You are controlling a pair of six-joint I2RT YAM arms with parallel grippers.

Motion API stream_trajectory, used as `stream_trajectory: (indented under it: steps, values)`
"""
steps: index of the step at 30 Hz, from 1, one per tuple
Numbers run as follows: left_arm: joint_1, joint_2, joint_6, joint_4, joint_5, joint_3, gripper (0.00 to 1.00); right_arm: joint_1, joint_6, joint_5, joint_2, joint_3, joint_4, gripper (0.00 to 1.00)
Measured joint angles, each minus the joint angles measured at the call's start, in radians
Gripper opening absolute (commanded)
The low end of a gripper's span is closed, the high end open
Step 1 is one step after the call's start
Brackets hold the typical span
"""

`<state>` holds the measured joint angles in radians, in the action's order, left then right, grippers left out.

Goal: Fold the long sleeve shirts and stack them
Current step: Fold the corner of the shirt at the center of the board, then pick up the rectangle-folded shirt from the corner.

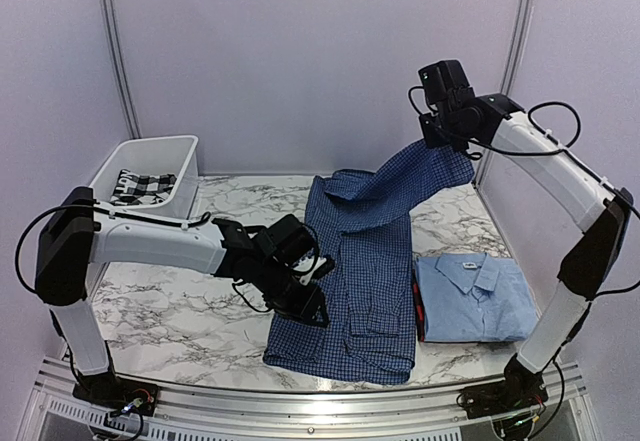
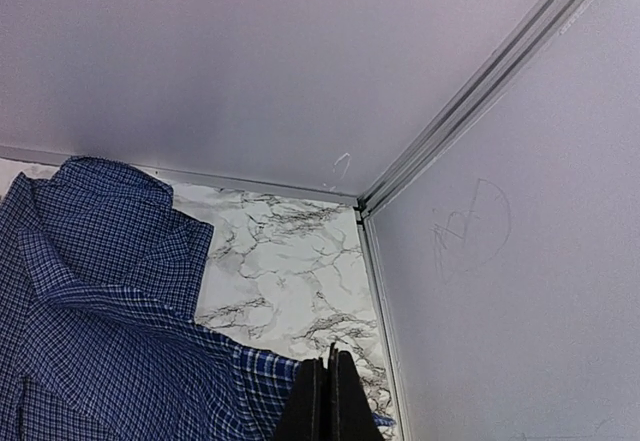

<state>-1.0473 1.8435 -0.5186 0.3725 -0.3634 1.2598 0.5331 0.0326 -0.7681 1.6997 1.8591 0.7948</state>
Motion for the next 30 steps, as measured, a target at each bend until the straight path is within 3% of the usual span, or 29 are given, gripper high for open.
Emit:
stream_trajectory:
  steps: [10,30]
  values:
    - [0.041,-0.027,-0.026,-0.002,0.031,-0.041,0.31,-0.018,0.016,-0.003,-0.002,0.016,0.026,0.00]
    - [0.067,-0.032,-0.034,-0.005,0.020,-0.085,0.33,-0.084,0.112,0.087,-0.152,-0.289,0.079,0.00]
